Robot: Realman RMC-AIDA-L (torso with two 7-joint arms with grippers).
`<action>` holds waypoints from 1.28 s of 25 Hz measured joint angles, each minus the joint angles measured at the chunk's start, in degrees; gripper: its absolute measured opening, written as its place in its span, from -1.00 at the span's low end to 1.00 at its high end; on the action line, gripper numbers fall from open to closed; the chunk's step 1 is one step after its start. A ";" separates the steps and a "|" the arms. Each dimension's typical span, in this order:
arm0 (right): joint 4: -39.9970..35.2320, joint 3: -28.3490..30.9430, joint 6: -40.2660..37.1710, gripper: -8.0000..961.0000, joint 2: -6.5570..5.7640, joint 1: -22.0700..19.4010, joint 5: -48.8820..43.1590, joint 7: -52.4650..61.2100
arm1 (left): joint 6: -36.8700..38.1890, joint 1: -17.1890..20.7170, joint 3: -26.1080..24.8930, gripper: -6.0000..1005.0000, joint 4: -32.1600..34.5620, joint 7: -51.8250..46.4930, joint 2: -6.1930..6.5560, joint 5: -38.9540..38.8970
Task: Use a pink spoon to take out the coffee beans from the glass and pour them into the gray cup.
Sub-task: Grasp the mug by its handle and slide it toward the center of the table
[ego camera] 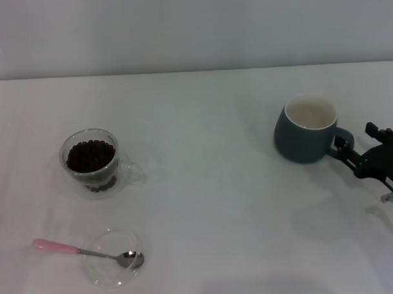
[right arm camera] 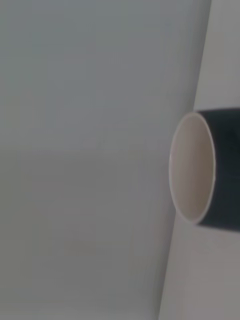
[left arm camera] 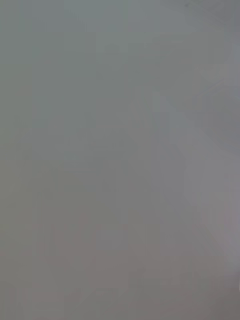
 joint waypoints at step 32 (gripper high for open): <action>-1.36 7.55 11.02 0.51 0.16 4.44 0.01 -2.42 | -0.03 -0.05 0.00 0.54 -0.53 0.00 0.09 0.01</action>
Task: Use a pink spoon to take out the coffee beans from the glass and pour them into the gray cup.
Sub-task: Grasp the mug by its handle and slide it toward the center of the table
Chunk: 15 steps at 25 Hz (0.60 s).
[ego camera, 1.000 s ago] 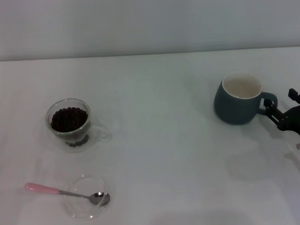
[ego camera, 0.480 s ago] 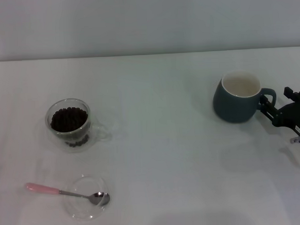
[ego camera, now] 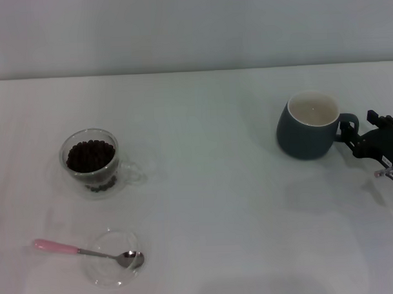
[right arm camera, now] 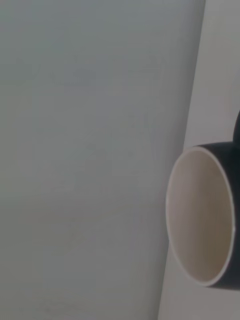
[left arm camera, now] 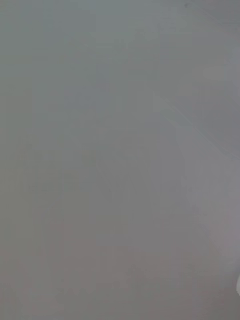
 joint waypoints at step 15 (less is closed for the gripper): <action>-0.80 -0.49 -1.10 -0.54 0.11 -0.60 -0.24 0.65 | -0.22 0.10 -0.09 0.54 0.01 0.00 0.00 -0.12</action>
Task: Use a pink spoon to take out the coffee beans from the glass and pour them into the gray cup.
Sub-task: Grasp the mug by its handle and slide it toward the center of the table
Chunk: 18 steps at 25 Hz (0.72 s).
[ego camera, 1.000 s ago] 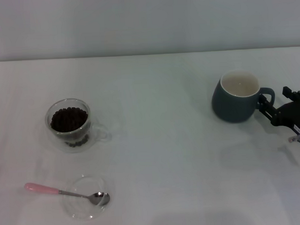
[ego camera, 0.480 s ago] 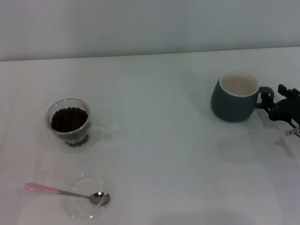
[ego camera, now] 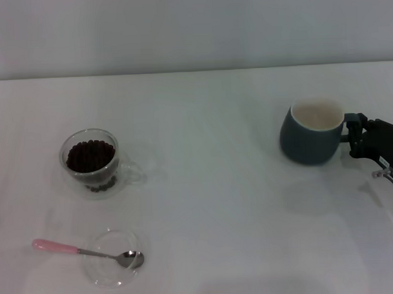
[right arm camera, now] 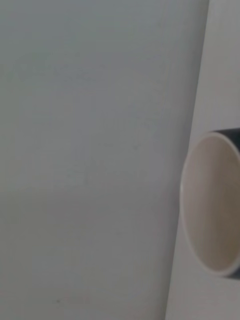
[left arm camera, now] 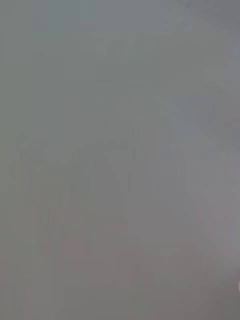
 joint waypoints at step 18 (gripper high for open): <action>-3.48 -13.66 -7.08 -0.69 -0.10 -2.23 -0.30 0.06 | -0.27 -0.20 -0.01 0.54 0.00 0.00 0.09 0.03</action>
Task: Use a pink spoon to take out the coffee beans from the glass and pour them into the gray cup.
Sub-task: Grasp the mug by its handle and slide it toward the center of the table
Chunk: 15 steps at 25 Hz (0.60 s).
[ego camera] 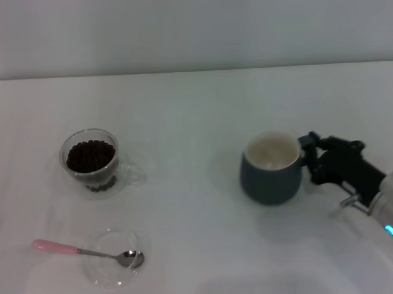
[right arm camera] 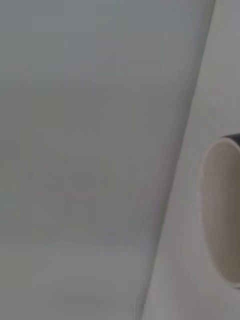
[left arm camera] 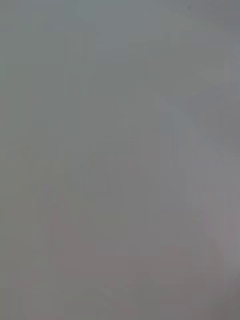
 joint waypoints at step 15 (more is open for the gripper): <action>-3.10 -5.31 0.46 -0.69 0.01 0.38 0.06 0.00 | 0.49 -0.43 -0.05 0.54 0.00 0.00 -0.08 0.00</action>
